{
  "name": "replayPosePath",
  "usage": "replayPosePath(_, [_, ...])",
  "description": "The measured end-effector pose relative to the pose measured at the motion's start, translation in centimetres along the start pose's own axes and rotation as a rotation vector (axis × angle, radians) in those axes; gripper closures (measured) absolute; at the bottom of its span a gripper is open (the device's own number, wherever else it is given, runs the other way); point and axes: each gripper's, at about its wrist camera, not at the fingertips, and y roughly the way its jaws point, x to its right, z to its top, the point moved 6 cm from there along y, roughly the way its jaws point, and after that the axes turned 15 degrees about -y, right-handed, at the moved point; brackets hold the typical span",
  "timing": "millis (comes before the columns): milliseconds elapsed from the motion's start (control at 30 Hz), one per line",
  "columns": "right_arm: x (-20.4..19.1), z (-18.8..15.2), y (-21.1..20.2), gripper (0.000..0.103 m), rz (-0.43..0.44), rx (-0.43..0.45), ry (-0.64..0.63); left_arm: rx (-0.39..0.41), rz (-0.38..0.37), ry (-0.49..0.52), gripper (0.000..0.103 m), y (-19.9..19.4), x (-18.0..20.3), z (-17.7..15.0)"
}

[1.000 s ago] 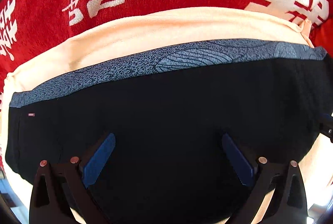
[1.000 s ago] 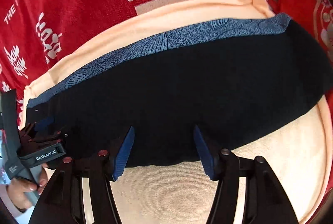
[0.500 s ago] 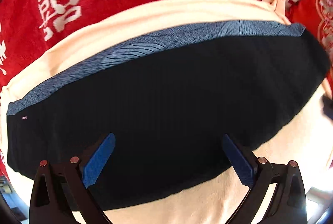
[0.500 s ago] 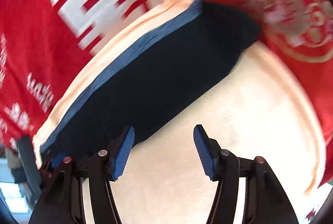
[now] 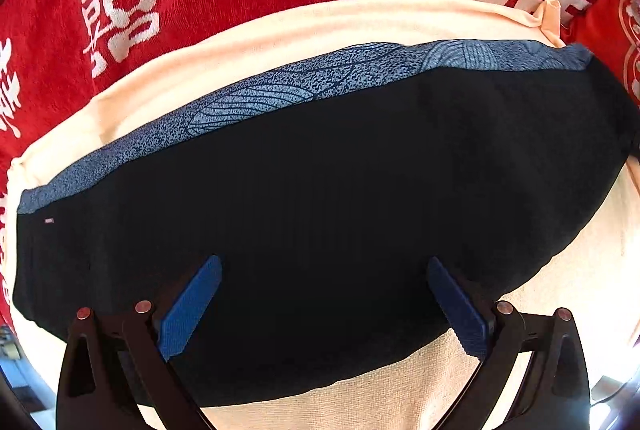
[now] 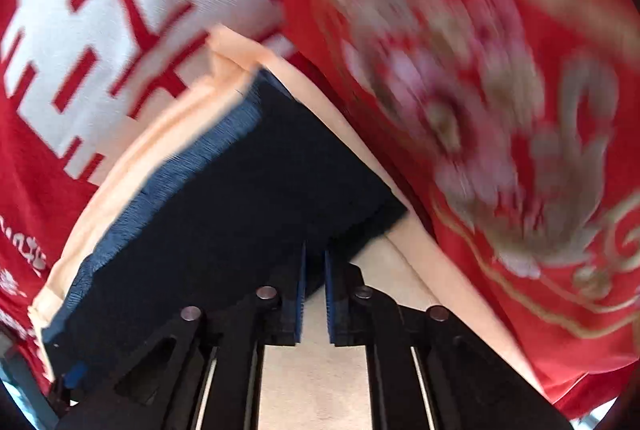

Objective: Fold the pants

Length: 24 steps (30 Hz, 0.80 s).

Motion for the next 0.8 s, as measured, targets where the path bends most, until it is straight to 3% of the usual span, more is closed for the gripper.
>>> replayPosePath(67, [0.2,-0.9,-1.1,0.082,0.038,0.008,0.027,-0.001,0.005,0.009,0.000,-0.1,0.1,-0.1])
replayPosePath(200, [-1.0,-3.5,-2.2,0.053,0.191,-0.015,0.064,0.003,0.009,0.027,0.000,-0.1,0.4,-0.1])
replayPosePath(400, [-4.6,-8.3,-1.1,0.052,0.341,-0.084,0.107,-0.008,0.021,0.029,0.000,0.2,1.2,0.1])
replayPosePath(600, [-5.8,-9.0,-0.3,0.052,0.374,-0.103,0.113,-0.022,0.027,0.032,0.000,0.1,1.6,0.3])
replayPosePath(800, [-4.6,-8.4,-0.3,0.052,0.391,-0.087,0.134,-0.025,0.034,0.029,0.000,0.4,1.5,1.0])
